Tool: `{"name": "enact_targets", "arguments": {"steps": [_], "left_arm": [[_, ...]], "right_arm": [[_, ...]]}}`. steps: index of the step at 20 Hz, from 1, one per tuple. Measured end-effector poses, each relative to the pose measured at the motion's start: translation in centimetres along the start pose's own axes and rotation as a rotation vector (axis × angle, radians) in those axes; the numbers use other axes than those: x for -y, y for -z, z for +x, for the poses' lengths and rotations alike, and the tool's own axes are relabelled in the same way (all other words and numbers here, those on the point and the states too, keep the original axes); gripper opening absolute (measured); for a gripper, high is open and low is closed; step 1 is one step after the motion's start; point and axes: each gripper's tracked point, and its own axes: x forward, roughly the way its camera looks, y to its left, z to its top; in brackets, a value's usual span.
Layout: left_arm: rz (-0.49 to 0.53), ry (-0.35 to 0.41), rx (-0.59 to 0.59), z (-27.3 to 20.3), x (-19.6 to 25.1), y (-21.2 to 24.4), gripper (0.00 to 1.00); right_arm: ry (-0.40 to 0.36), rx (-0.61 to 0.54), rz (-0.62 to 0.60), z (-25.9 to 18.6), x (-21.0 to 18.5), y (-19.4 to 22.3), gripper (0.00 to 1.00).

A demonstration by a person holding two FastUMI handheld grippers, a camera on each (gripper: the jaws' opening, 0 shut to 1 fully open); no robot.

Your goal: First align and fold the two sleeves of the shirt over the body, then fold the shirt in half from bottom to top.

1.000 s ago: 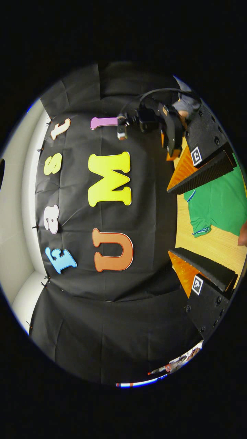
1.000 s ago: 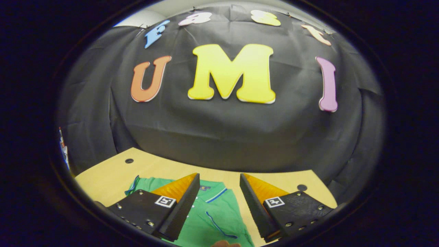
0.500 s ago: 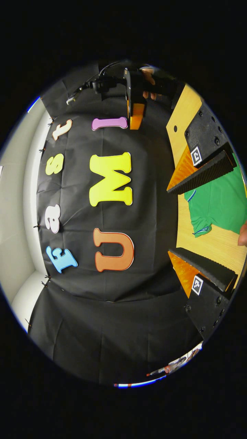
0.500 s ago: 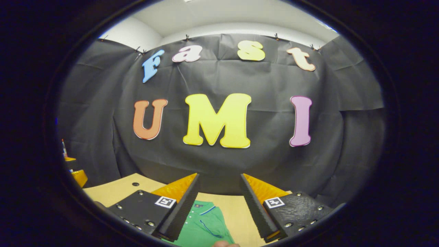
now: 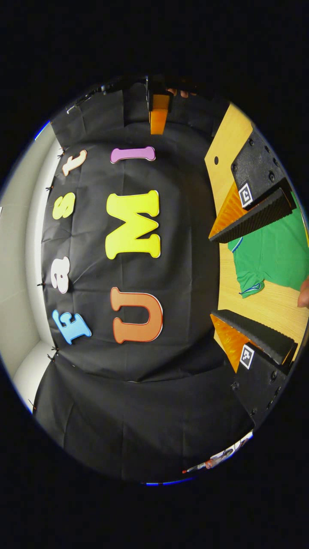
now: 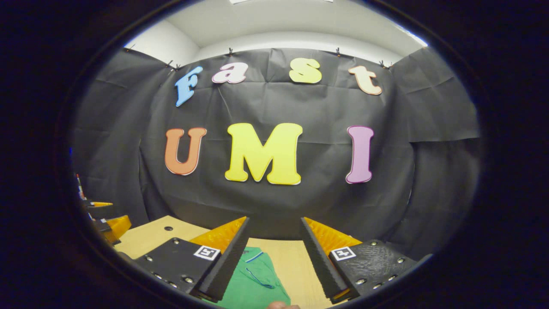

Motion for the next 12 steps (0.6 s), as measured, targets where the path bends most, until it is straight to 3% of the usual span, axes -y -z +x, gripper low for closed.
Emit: {"name": "enact_targets", "arguments": {"steps": [4,10,12], "left_arm": [[0.003,-0.037,-0.120,6.3,-1.5,5.0,1.00],[-0.086,-0.100,-0.423,16.2,-3.1,17.1,1.00],[-0.068,-0.127,-0.482,18.8,-3.9,20.2,1.00]], "right_arm": [[0.000,-0.030,-0.009,-0.8,1.0,0.9,0.79],[-0.028,-0.115,-0.027,-1.2,2.3,4.5,0.79],[-0.032,-0.153,-0.030,-1.2,2.7,5.7,0.79]]}}
